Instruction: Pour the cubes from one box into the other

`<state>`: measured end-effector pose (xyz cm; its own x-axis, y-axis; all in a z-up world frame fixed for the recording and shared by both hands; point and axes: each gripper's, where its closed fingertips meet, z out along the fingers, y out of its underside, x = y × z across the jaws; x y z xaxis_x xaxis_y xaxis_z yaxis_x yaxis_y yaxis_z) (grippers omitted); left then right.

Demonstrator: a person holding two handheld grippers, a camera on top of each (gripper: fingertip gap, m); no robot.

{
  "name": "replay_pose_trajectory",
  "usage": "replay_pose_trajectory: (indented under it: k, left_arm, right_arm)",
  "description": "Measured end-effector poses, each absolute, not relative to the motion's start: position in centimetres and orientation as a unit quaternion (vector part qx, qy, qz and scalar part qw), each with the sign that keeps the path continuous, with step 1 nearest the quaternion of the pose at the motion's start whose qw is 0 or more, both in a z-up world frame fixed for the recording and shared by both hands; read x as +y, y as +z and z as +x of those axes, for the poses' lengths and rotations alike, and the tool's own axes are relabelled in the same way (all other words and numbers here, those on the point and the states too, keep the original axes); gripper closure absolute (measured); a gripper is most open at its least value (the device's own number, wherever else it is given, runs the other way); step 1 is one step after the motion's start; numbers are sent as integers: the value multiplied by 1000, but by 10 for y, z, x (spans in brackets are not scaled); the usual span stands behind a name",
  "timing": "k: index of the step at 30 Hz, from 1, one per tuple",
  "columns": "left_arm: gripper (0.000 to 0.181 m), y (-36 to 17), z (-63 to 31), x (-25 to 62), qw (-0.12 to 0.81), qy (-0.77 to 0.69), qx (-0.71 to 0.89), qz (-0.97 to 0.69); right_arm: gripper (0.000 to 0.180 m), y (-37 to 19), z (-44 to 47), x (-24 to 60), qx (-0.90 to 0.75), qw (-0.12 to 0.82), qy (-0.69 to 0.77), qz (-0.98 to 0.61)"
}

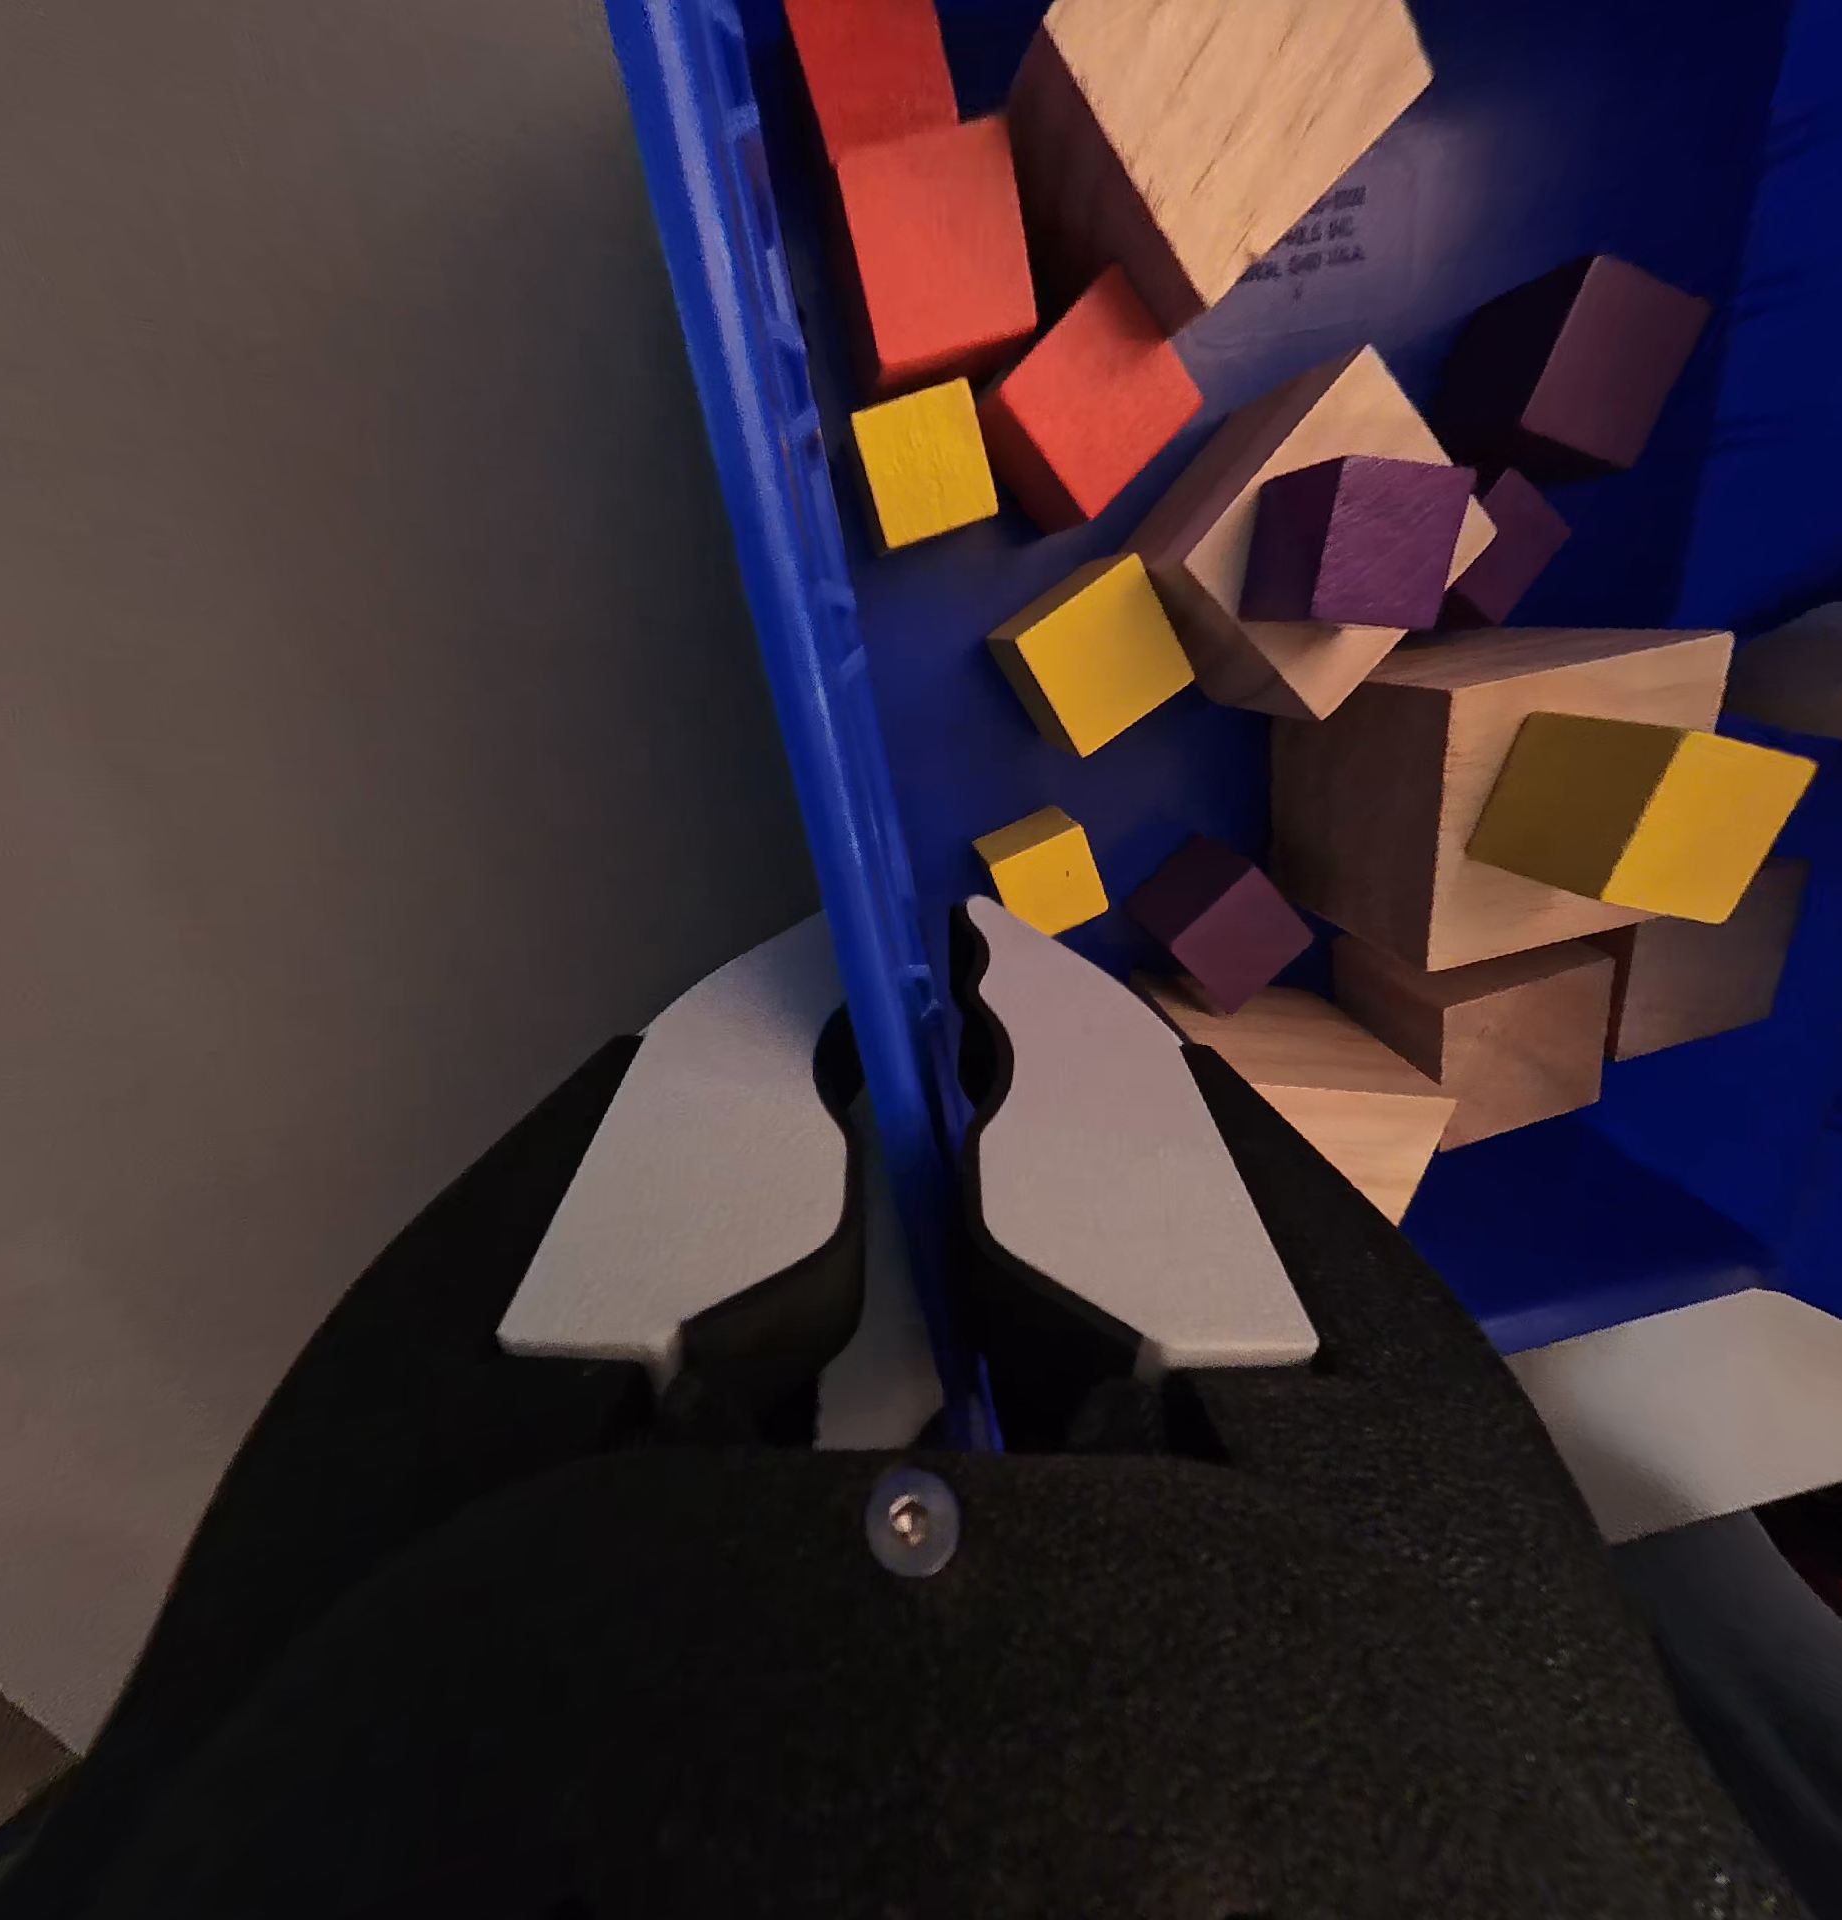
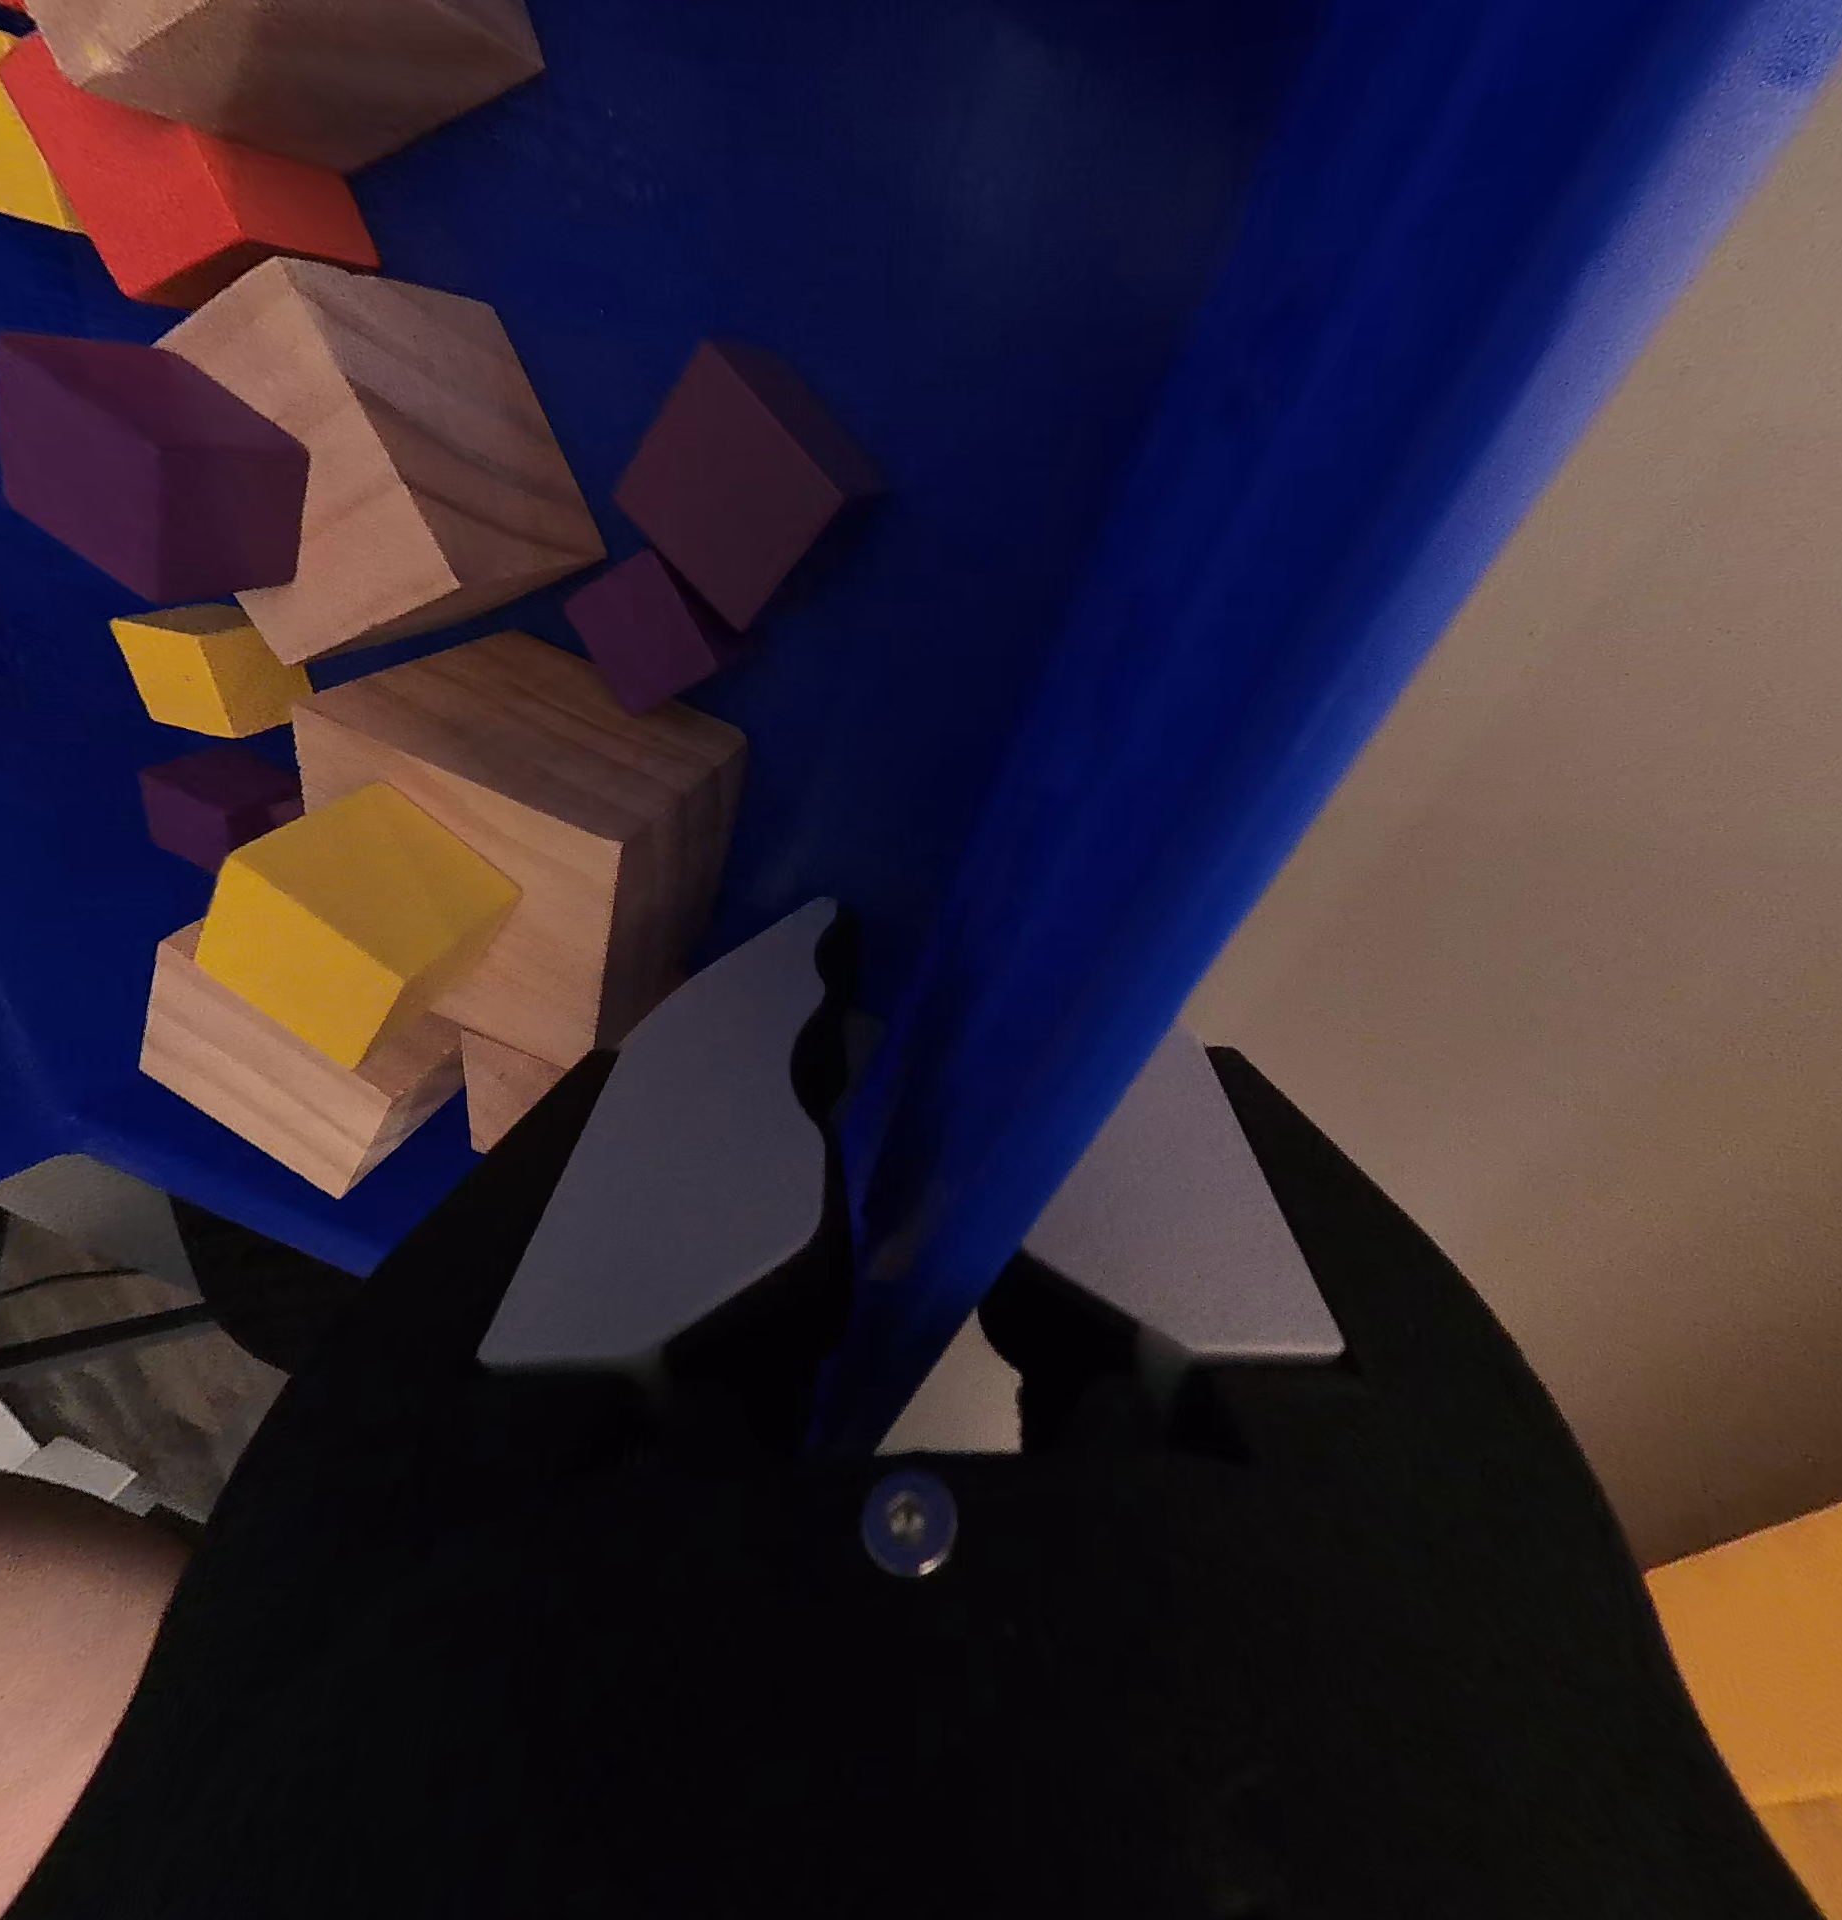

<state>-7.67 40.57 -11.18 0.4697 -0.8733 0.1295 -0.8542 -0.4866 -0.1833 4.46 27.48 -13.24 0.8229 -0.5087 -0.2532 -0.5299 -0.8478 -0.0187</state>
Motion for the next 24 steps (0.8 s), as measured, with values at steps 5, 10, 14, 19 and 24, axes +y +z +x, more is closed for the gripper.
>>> replay_pose_trajectory:
  k: [5,10,14,19,24]
  left_arm:
    - [173,-114,-77,405,31,-108,503,-857]
    - [173,-115,-77,405,27,-99,509,-854]
    - [173,-115,-77,405,26,-92,512,-854]
    - [173,-117,-77,405,25,-83,510,-856]
    - [174,-117,-76,406,25,-74,515,-853]
  right_arm:
    - [159,-137,42,268,272,25,128,-953]
    - [163,-137,42,268,270,23,126,-954]
    - [163,-137,42,268,271,22,127,-954]
    - [161,-137,42,269,267,28,128,-955]
    - [164,-137,44,269,266,20,114,-957]
